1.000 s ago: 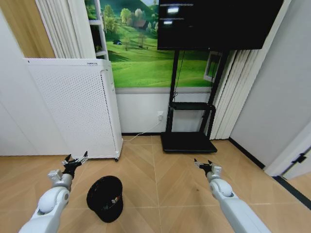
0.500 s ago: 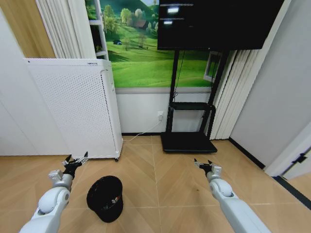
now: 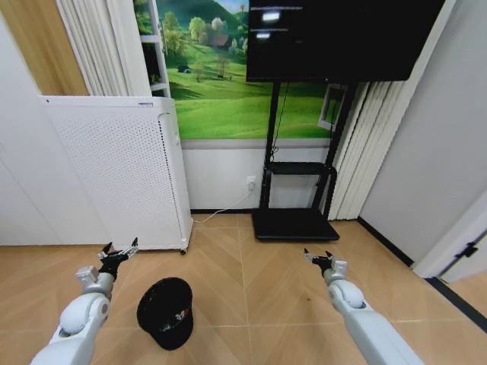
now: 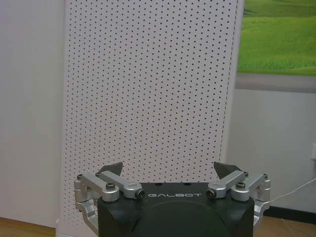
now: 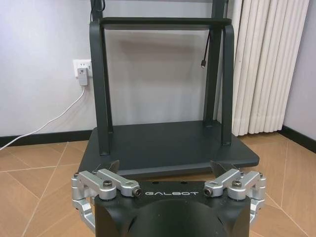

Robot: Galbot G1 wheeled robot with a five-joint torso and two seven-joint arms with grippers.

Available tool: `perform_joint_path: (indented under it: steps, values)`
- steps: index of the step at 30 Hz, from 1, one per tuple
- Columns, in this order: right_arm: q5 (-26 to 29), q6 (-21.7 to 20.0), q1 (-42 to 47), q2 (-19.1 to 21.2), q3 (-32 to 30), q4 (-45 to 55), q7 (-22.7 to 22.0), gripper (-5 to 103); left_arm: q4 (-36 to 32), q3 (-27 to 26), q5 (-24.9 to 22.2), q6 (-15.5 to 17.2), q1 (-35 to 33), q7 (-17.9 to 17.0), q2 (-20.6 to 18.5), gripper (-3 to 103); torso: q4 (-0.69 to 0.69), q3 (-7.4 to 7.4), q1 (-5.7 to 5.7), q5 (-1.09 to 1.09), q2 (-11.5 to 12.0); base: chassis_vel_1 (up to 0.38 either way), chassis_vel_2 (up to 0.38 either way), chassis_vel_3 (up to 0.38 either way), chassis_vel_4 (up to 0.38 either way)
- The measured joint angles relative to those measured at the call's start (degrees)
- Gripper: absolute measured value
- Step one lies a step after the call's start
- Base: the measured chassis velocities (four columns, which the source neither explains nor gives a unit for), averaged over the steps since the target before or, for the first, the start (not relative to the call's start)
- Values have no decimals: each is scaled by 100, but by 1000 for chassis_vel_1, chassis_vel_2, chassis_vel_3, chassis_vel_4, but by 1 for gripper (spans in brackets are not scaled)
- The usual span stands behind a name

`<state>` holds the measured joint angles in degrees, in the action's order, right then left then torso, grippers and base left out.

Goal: Pick up the trash bin and place the garbage on the floor into it.

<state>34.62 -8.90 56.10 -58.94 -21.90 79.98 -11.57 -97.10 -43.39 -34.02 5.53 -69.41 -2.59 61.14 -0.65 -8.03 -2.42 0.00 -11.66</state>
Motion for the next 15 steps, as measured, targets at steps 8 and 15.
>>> perform_joint_path:
  steps: [8,15]
  values:
    - [0,0,0,0,0,0,0,100,-3,-2,1,0,-3,0,0,100,0,-142,-53,0,-195,0,0,0,0]
    - [0,0,0,0,0,0,0,100,-3,-2,1,0,-3,-1,0,100,0,-273,-106,0,-378,0,0,0,0]
